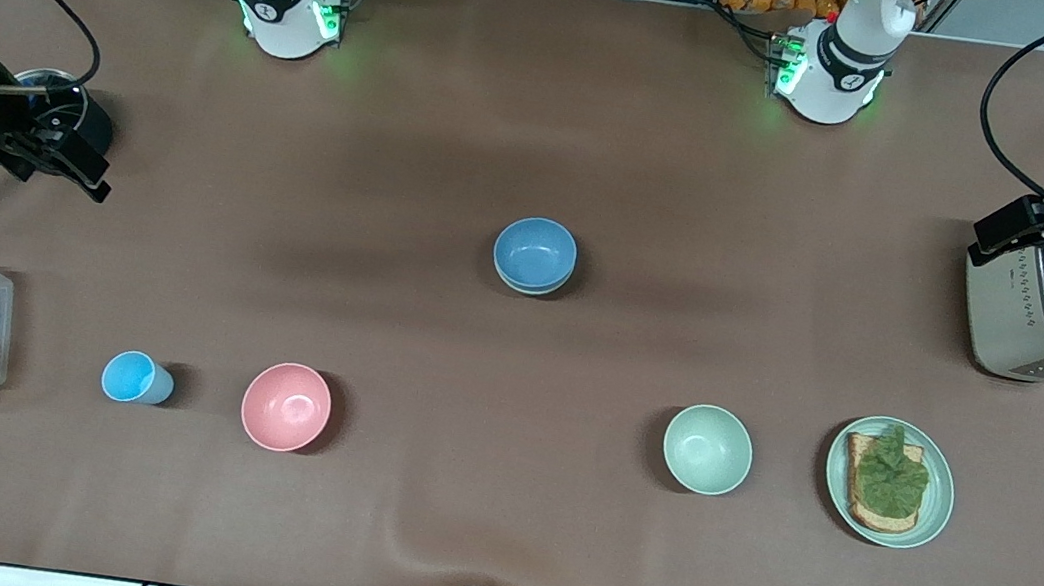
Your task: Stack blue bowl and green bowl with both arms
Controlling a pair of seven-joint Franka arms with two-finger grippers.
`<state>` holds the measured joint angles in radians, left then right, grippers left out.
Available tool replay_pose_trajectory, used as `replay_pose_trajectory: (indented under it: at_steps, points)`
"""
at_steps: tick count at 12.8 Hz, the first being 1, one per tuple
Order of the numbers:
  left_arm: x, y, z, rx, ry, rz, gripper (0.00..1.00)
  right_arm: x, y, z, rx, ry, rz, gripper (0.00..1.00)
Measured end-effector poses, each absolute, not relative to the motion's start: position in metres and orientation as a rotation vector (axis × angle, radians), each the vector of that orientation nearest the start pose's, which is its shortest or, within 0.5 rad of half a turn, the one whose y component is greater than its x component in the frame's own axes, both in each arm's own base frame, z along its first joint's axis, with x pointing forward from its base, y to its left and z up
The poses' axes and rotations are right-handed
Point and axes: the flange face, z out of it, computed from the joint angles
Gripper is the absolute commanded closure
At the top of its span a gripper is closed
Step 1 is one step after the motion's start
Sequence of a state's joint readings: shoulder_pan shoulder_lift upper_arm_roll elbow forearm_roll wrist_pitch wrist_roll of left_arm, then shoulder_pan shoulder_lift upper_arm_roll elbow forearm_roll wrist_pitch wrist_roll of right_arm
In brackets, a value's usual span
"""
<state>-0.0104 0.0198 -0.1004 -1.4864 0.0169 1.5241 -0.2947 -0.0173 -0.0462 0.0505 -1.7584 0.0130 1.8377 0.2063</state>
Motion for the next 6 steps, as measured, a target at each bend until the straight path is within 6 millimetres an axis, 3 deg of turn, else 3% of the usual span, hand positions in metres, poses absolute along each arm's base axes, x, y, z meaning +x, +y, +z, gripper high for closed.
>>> replay_pose_trajectory:
  at_steps: [6]
  points:
    - [0.5519,-0.0606,0.6469,-3.115,-0.284,-0.008,0.00,0.5615,0.0141,0.5875,-3.094,0.293,-0.211,0.00]
